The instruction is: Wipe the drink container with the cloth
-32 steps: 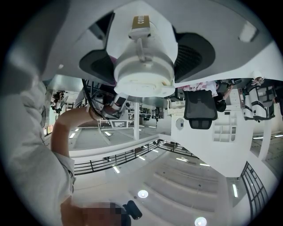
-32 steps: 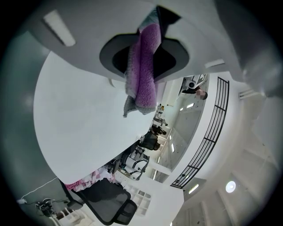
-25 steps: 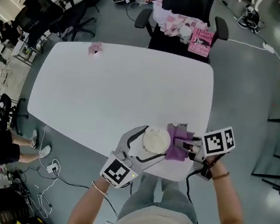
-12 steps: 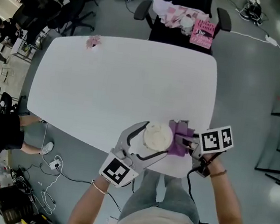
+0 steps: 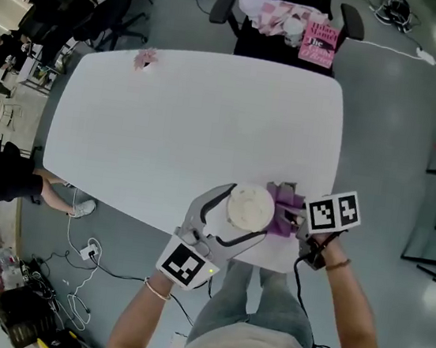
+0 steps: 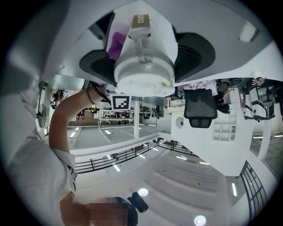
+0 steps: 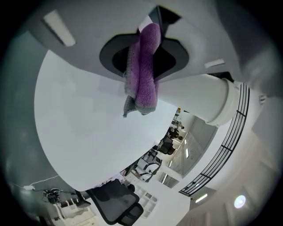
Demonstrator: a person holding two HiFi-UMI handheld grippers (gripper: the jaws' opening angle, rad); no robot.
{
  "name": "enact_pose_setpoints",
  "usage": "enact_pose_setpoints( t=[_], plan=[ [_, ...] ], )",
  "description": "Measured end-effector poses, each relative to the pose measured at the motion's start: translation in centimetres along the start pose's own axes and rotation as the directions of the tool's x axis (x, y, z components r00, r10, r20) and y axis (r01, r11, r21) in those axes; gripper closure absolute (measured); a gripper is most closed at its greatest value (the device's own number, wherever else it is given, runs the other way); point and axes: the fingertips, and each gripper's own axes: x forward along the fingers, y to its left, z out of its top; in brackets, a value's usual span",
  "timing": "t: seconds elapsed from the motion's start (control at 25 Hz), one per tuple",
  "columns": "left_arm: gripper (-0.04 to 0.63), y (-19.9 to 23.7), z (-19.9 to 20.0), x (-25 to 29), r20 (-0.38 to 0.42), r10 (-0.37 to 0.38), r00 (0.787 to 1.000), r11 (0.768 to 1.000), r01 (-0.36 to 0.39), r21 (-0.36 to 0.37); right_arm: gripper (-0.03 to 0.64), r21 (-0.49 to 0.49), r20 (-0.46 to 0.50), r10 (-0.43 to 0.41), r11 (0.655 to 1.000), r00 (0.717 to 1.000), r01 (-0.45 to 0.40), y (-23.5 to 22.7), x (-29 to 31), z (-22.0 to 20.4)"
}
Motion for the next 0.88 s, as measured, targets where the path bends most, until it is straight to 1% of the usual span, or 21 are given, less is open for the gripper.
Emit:
enact_pose_setpoints(
  t=[0.2, 0.52, 0.6, 0.72, 0.88],
  plan=[
    [0.172, 0.0, -0.1, 0.0, 0.005, 0.003, 1.000, 1.000, -0.003, -0.001, 0.552, -0.053, -0.024, -0.082, 0.995, 0.996, 0.080, -0.9, 1.0, -0.3],
    [0.172, 0.1, -0.3, -0.1, 0.007, 0.006, 1.000, 1.000, -0.006, 0.003, 0.552, -0.032, -0.023, -0.102, 0.994, 0.994, 0.102, -1.4, 1.6, -0.4],
    [0.172, 0.1, -0.4, -0.1, 0.001, 0.006, 1.000, 1.000, -0.006, 0.005, 0.552, -0.016, -0.009, -0.098, 0.995, 0.995, 0.098, -1.3, 1.2, -0.6],
    [0.172, 0.1, -0.5, 0.0, -0.003, 0.008, 1.000, 1.000, -0.008, 0.007, 0.552, 0.029, 0.028, -0.068, 0.997, 0.997, 0.067, -0.7, -0.3, -1.0],
    [0.172, 0.2, -0.6, -0.1, -0.006, 0.026, 1.000, 1.000, -0.026, 0.003, 0.552, 0.071, 0.129, -0.018, 0.997, 0.991, 0.009, 1.0, -3.4, -1.5]
  ],
)
